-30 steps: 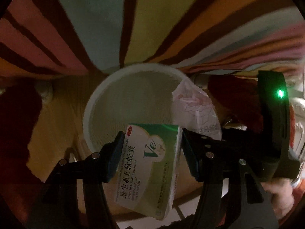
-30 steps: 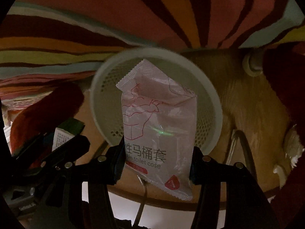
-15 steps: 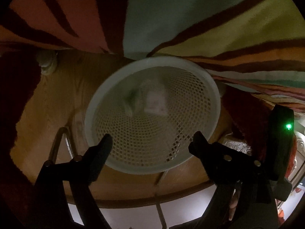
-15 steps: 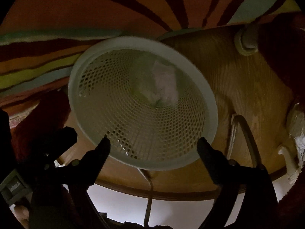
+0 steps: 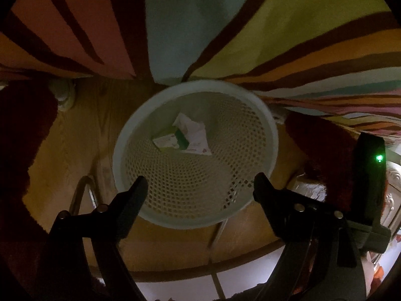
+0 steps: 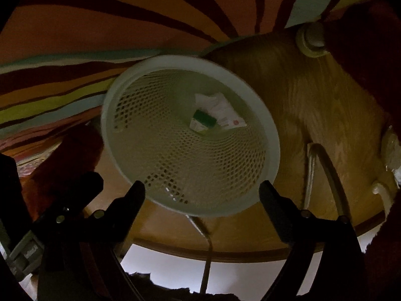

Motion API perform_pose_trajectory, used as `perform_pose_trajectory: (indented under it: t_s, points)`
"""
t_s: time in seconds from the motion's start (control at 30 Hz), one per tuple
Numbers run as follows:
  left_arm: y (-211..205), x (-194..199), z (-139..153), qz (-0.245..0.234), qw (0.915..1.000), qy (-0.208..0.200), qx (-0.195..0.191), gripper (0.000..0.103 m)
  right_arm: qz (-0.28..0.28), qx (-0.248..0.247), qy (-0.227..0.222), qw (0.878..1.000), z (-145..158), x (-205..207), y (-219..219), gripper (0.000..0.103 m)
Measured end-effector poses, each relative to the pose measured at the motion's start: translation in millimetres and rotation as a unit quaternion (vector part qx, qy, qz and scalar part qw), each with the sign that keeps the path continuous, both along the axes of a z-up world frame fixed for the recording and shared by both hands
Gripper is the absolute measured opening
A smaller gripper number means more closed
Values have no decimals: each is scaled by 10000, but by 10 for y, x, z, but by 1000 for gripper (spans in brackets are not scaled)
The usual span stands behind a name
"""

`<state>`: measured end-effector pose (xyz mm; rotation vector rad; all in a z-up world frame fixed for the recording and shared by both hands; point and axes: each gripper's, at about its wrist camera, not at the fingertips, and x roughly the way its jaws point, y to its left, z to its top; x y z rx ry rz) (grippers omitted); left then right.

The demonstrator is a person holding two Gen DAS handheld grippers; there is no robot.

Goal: Collect trash
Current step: 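Raise both tools back toward the items on the bed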

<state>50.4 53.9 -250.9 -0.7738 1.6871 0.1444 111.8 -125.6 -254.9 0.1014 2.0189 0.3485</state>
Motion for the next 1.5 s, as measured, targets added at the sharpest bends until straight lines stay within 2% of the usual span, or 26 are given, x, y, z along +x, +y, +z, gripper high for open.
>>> perform_pose_trajectory:
  t_s: [0.03,0.27,0.43,0.5,0.6,0.67,0.7,0.73,0.77,0.8,0.83,0.9,0.93,1.03,1.07,1.13,1.3,1.4,1.5]
  points:
    - [3,-10,55,28,10000,-82,-6,89,23,40,-36,10000,36,-10,-3,88]
    - [-93,-87,398,-143,9989,-447,78,89,-119,336,-429,9984,380,-18,-91,88]
    - [-161,-164,693,-448,9952,-821,275,89,27,698,-1076,9917,778,-12,-140,88]
    - [-193,-183,810,-623,9922,-988,423,89,124,719,-1485,9862,950,-19,-173,88]
    - [-220,-221,1029,-829,9856,-1293,713,89,260,813,-2330,9687,1273,-27,-209,88]
    - [-184,-239,1219,-881,9790,-1598,911,89,414,932,-3012,9481,1552,-29,-210,88]
    - [-171,-252,1307,-859,9756,-1746,1016,89,559,1023,-3559,9272,1772,-28,-200,88]
    - [-138,-270,1422,-823,9702,-1944,1186,89,648,1065,-3864,9139,1893,-13,-200,88]
    - [-103,-277,1534,-792,9643,-2123,1370,89,773,1122,-4294,8928,2075,-14,-192,88]
    - [-80,-275,1637,-767,9582,-2279,1551,89,840,1162,-4607,8759,2205,-23,-181,88]
    - [-58,-268,1773,-771,9490,-2483,1782,89,867,1181,-4813,8642,2290,-14,-190,88]
    - [-38,-239,2035,-896,9263,-2902,2231,89,893,1276,-5186,8407,2484,13,-215,88]
    - [-43,-211,2128,-968,9150,-3059,2444,89,881,1335,-5302,8326,2556,25,-229,88]
    - [-6,-138,2339,-1139,8920,-3372,2786,89,784,1463,-5527,8167,2700,153,-299,88]
    - [10,-100,2402,-1168,8882,-3419,2838,89,766,1475,-5591,8122,2736,216,-315,88]
    - [62,1,2456,-1198,8855,-3471,2848,89,765,1478,-5640,8088,2839,270,-356,88]
    - [273,197,2571,-1017,8859,-3529,2833,89,629,1481,-5745,8025,2920,502,-401,88]
    - [347,302,2614,-980,8798,-3620,2920,89,657,1480,-5834,7959,3012,610,-383,88]
    - [398,429,2672,-1002,8746,-3685,2988,89,731,1412,-5853,7950,3023,716,-362,88]
